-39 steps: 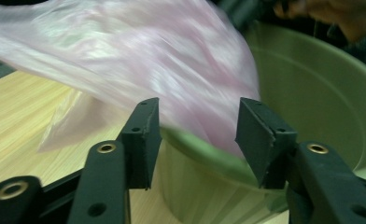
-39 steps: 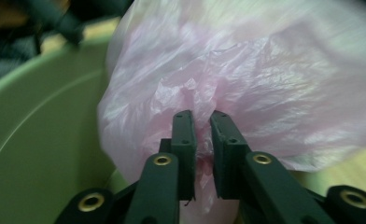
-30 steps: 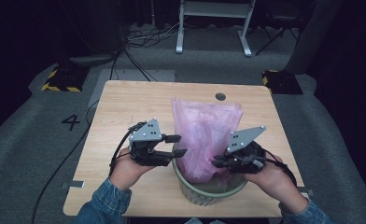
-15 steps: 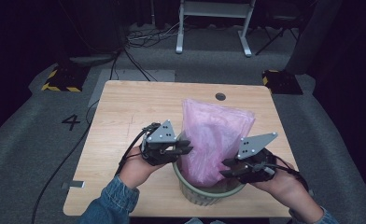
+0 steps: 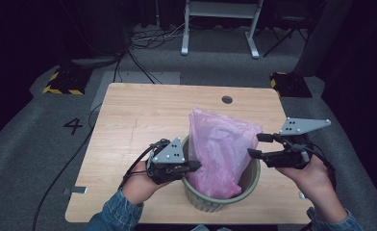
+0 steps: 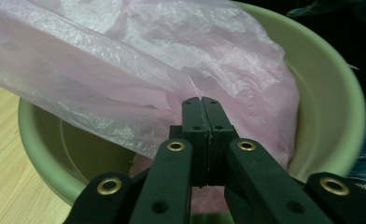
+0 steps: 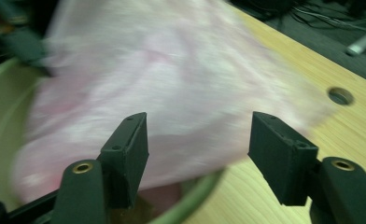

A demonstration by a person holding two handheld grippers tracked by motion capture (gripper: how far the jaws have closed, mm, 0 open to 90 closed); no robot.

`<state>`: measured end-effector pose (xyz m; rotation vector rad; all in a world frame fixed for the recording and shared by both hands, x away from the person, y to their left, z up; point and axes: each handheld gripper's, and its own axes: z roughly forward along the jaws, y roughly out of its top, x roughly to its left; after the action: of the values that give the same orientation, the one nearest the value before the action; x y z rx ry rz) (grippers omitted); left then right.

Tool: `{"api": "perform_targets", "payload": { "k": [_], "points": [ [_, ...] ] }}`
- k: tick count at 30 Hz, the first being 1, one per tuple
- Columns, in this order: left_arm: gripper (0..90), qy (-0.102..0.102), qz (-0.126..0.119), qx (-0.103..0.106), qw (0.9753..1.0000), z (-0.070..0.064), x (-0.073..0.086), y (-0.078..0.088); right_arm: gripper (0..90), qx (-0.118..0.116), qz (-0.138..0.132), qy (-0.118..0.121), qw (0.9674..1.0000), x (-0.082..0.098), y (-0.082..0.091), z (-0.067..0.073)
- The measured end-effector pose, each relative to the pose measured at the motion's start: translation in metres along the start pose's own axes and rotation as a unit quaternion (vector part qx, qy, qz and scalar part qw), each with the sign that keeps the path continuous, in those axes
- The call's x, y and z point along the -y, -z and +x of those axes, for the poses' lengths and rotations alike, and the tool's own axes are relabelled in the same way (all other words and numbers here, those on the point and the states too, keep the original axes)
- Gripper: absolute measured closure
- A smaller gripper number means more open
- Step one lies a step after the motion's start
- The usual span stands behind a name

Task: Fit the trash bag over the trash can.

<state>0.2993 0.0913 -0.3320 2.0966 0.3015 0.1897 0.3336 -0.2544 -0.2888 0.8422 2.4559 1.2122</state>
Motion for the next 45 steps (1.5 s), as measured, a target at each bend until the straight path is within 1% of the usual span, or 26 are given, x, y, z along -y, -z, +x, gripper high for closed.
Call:
{"api": "perform_targets", "payload": {
  "k": [2,4,8,11,15,18,20,21,22,23,24,26,28,29,30,32,34,35,36,37,38,40,41,42,43,45],
  "points": [
    [89.4,-0.001,-0.003,0.0,1.0,-0.003,0.002,0.003,39.0,0.009,0.003,-0.011,0.9999,0.002,-0.001,-0.007],
    [89.4,-0.003,-0.01,0.005,0.9999,-0.006,0.003,0.006,39.8,0.0,-0.001,-0.027,0.9996,0.005,-0.003,-0.012],
    [89.4,-0.012,-0.015,0.012,0.9997,-0.012,0.004,0.007,42.6,-0.06,-0.007,-0.063,0.9962,0.006,-0.013,-0.017],
    [89.4,-0.011,-0.016,0.017,0.9997,-0.012,0.006,0.006,47.6,-0.094,-0.011,-0.061,0.9937,0.003,-0.024,-0.015],
    [89.3,-0.008,-0.018,0.018,0.9996,-0.01,0.007,0.005,61.1,-0.092,-0.009,-0.039,0.9949,-0.003,-0.034,-0.012],
    [89.1,-0.009,-0.019,0.019,0.9996,-0.01,0.008,0.006,74.5,-0.069,-0.006,-0.025,0.9973,-0.006,-0.041,-0.014],
    [89.2,-0.009,-0.019,0.02,0.9996,-0.01,0.01,0.006,85.3,-0.066,-0.003,-0.023,0.9975,-0.008,-0.045,-0.017],
    [89.2,-0.008,-0.02,0.021,0.9996,-0.01,0.01,0.007,88.9,-0.064,-0.002,-0.02,0.9978,-0.008,-0.046,-0.017],
    [89.2,-0.006,-0.021,0.023,0.9995,-0.01,0.011,0.007,89.5,-0.062,-0.003,-0.018,0.9979,-0.008,-0.047,-0.017],
    [89.2,-0.007,-0.021,0.023,0.9995,-0.01,0.012,0.008,87.7,-0.061,-0.006,-0.017,0.998,-0.009,-0.047,-0.017],
    [89.2,-0.006,-0.021,0.024,0.9995,-0.01,0.013,0.008,81.3,-0.061,-0.01,-0.021,0.9979,-0.009,-0.046,-0.018],
    [89.1,-0.006,-0.021,0.024,0.9995,-0.01,0.014,0.008,57.8,-0.053,-0.024,-0.037,0.9976,-0.011,-0.045,-0.02],
    [89.2,-0.003,-0.022,0.026,0.9994,-0.011,0.014,0.007,42.8,-0.053,-0.031,-0.057,0.9965,-0.012,-0.045,-0.024],
    [89.2,-0.004,-0.022,0.026,0.9994,-0.011,0.014,0.007,35.6,-0.052,-0.031,-0.058,0.9964,-0.012,-0.047,-0.026],
    [89.2,-0.004,-0.022,0.027,0.9994,-0.011,0.014,0.006,31.8,-0.05,-0.028,-0.054,0.9969,-0.012,-0.049,-0.027],
    [89.1,-0.008,-0.022,0.025,0.9994,-0.012,0.014,0.005,30.4,-0.044,-0.009,-0.045,0.998,-0.012,-0.056,-0.029],
    [89.0,-0.007,-0.021,0.025,0.9994,-0.012,0.014,0.005,30.3,-0.051,0.002,-0.055,0.9972,-0.013,-0.064,-0.033],
    [89.0,-0.007,-0.021,0.025,0.9994,-0.012,0.014,0.005,33.1,-0.059,0.002,-0.062,0.9963,-0.014,-0.067,-0.034],
    [88.9,-0.007,-0.022,0.025,0.9994,-0.012,0.014,0.005,41.3,-0.068,0.0,-0.065,0.9955,-0.015,-0.069,-0.035],
    [88.7,-0.006,-0.022,0.024,0.9995,-0.012,0.014,0.005,53.8,-0.08,-0.004,-0.064,0.9947,-0.016,-0.069,-0.035],
    [88.4,-0.006,-0.022,0.022,0.9995,-0.012,0.014,0.005,59.8,-0.079,-0.012,-0.055,0.9953,-0.018,-0.068,-0.034],
    [86.3,-0.004,-0.027,0.017,0.9995,-0.011,0.015,0.007,77.7,-0.058,-0.011,-0.034,0.9977,-0.021,-0.066,-0.032],
    [83.2,-0.004,-0.031,0.009,0.9995,-0.011,0.016,0.009,85.2,-0.062,-0.015,-0.026,0.9976,-0.023,-0.064,-0.031],
    [76.9,-0.002,-0.037,-0.005,0.9993,-0.01,0.016,0.01,89.6,-0.067,-0.021,-0.022,0.9973,-0.024,-0.062,-0.03],
    [68.5,0.001,-0.039,-0.018,0.9991,-0.009,0.016,0.013,89.9,-0.059,-0.023,-0.012,0.9979,-0.025,-0.06,-0.027],
    [58.5,0.012,-0.043,-0.026,0.9987,-0.005,0.014,0.017,90.0,-0.04,-0.029,0.018,0.9986,-0.026,-0.055,-0.02]
  ]
}}
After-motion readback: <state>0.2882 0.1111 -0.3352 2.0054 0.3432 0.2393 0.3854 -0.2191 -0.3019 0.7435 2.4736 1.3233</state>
